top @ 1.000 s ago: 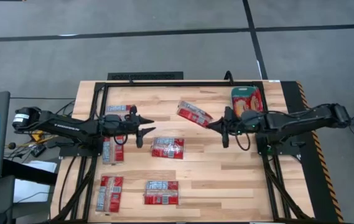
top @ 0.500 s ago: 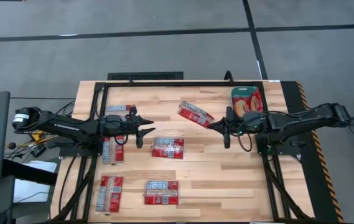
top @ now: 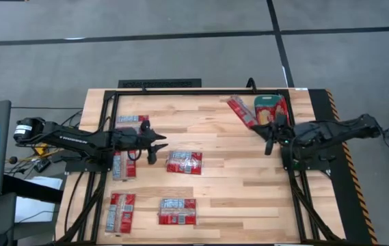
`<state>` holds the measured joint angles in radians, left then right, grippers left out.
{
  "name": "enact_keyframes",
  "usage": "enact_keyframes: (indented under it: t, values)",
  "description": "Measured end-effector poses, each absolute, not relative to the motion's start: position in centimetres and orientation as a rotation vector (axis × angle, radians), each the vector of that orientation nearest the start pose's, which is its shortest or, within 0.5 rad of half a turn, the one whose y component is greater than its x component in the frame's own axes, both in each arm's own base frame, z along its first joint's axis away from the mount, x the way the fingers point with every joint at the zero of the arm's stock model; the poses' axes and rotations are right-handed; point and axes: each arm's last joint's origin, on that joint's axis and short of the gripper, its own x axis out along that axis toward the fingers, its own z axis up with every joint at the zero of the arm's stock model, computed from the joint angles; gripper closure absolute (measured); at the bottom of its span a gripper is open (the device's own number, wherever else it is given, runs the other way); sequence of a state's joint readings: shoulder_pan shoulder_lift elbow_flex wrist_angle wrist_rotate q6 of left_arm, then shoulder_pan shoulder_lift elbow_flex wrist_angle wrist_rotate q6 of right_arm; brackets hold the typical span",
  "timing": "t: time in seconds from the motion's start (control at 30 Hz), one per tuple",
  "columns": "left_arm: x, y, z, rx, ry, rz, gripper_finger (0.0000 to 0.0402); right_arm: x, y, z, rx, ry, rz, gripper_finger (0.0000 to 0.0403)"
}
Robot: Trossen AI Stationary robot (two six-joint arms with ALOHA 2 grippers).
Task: Sort popcorn bags into baskets
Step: Put the popcorn bag into the green bin
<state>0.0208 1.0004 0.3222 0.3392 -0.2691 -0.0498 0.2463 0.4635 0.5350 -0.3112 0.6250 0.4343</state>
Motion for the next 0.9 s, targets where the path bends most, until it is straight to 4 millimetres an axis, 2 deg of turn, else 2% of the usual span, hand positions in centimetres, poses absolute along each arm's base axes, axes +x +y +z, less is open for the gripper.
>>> enact_keyframes:
  t: [0.27,0.4,0.5,0.63,0.9]
  values:
    - [18.8,1.2,17.0,0.017,0.521,0.296,0.0264,9.7,0.8,27.6,0.332,0.117,-0.486,0.04]
    - [18.5,1.2,16.5,0.026,0.591,0.296,0.0264,9.5,1.0,27.2,0.307,0.161,-0.475,0.04]
    - [18.4,1.3,16.3,0.032,0.612,0.287,0.0264,9.6,1.0,27.4,0.313,0.133,-0.489,0.04]
    - [18.4,3.4,17.0,0.24,0.59,0.437,0.0266,9.6,1.0,27.8,0.334,0.104,-0.468,0.04]
    - [18.4,4.7,17.3,0.053,0.509,0.509,0.0266,9.3,1.1,28.0,0.324,0.09,-0.435,0.04]
